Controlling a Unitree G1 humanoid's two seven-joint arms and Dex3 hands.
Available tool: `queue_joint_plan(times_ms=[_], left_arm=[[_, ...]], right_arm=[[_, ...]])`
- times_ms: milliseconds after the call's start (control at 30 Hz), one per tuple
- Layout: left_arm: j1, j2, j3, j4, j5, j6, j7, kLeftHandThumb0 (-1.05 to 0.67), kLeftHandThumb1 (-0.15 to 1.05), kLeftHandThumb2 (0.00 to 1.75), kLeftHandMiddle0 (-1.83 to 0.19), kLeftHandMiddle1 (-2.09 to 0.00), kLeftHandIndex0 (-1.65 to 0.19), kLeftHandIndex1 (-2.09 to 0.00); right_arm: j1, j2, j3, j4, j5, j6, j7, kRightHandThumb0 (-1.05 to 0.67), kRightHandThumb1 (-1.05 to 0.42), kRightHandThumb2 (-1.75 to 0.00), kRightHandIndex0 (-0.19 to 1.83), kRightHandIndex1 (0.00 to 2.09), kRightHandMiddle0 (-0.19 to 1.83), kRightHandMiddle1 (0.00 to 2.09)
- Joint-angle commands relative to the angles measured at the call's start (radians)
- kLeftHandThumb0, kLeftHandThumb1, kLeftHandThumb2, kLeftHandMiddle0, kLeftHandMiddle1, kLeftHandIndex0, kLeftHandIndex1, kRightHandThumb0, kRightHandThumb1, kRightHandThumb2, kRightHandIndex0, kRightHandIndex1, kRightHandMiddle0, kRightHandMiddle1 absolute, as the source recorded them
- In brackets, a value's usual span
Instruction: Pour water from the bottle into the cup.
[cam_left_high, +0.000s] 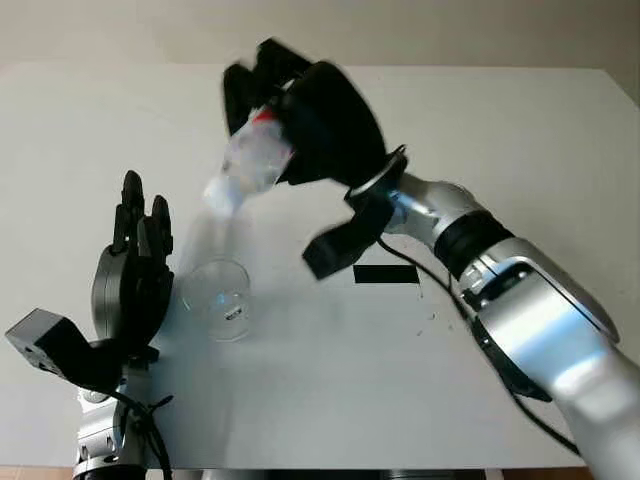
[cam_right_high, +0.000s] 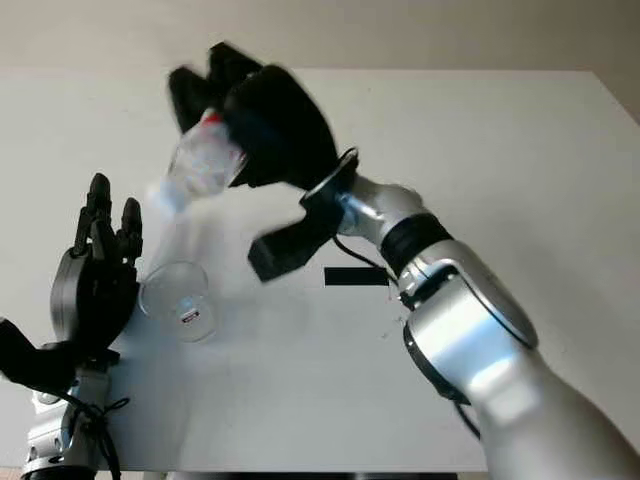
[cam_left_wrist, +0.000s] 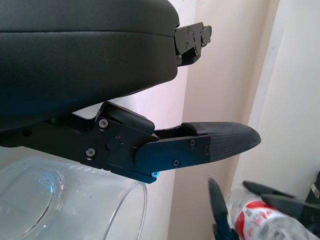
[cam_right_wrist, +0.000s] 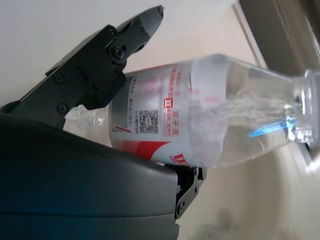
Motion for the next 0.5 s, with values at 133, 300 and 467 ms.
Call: queue_joint_plan(times_ms=[133, 300, 467], left_arm=[[0.044, -0.019, 0.009, 0.058, -0.015, -0.001, -0.023, -0.77, 1.05, 0.56, 0.17, -0.05, 0.19, -0.05], [0.052, -0.018, 0.012, 0.057, -0.014, -0.005, -0.029, -0.79, 1.05, 0.55, 0.18, -0.05, 0.19, -0.03], [0.064, -0.010, 0.010, 0.068, -0.010, -0.010, -0.046, -0.78, 1.05, 0.56, 0.19, -0.04, 0.19, 0.00]], right_arm=[[0.167, 0.008, -0.239, -0.150, 0.353, 0.151, 0.405, -0.14, -1.05, -0.22, 0.89, 2.09, 0.76, 2.09], [0.325, 0.007, -0.383, -0.383, 0.622, 0.456, 0.689, -0.13, -1.05, -0.29, 1.05, 2.09, 0.76, 2.09], [0.511, -0.034, -0.444, -0.693, 0.733, 0.774, 0.793, -0.20, -1.05, -0.26, 1.17, 2.09, 0.71, 2.09]])
